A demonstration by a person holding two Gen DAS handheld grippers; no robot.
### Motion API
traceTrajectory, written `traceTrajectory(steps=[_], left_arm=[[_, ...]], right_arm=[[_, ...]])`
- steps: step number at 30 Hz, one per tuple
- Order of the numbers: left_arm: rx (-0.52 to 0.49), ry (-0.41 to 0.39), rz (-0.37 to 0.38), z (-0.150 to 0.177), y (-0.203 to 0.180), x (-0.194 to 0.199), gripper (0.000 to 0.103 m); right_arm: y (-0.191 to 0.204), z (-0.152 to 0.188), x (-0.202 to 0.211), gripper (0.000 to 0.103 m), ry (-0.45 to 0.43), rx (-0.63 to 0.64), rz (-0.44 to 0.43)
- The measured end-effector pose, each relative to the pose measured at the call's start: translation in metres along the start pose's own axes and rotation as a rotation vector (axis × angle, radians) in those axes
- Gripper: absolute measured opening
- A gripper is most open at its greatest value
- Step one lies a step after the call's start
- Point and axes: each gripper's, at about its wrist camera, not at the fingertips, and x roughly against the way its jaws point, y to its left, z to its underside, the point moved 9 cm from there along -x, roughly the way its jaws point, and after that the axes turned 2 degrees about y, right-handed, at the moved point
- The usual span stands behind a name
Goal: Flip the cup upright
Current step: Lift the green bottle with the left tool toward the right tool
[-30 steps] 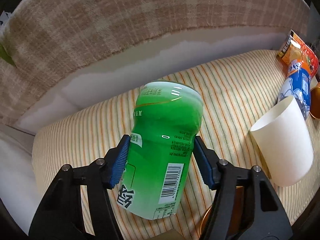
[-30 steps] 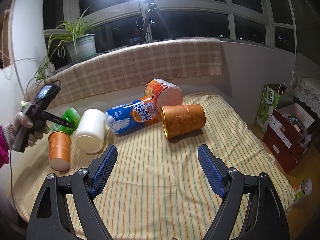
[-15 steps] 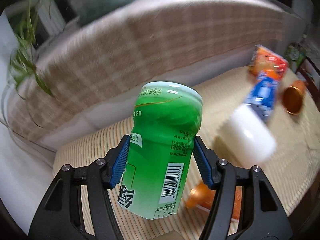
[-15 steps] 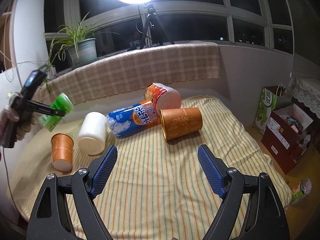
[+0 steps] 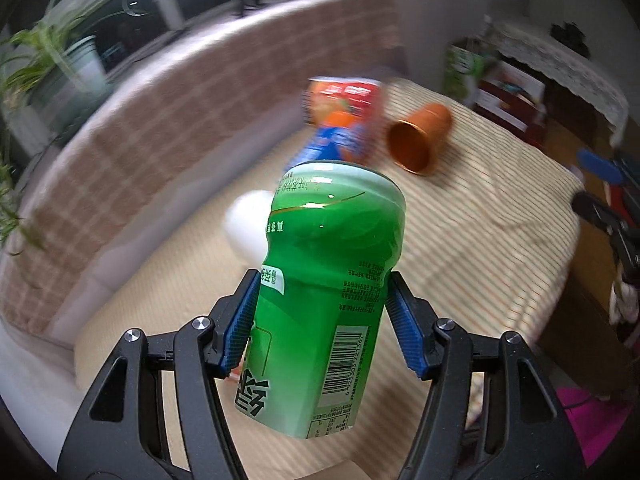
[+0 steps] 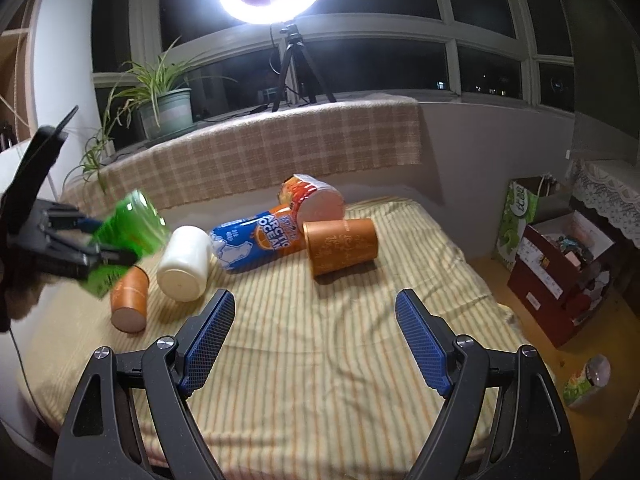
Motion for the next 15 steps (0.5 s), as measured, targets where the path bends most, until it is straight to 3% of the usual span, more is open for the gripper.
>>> traceTrajectory(steps=[7,15], left_arm=[[-0.057,0.043,0.064,0.015,-0.046,-0.016,0.064],[-0.054,0.088,0.099,0.032,-0.061,-0.039,0.065]], right_arm=[[-0.015,0.005,0.008,0.083,0.006,-0.016,0.010],[-0.015,0.011,0.006,0.083,0.038,0.029,-0.012]])
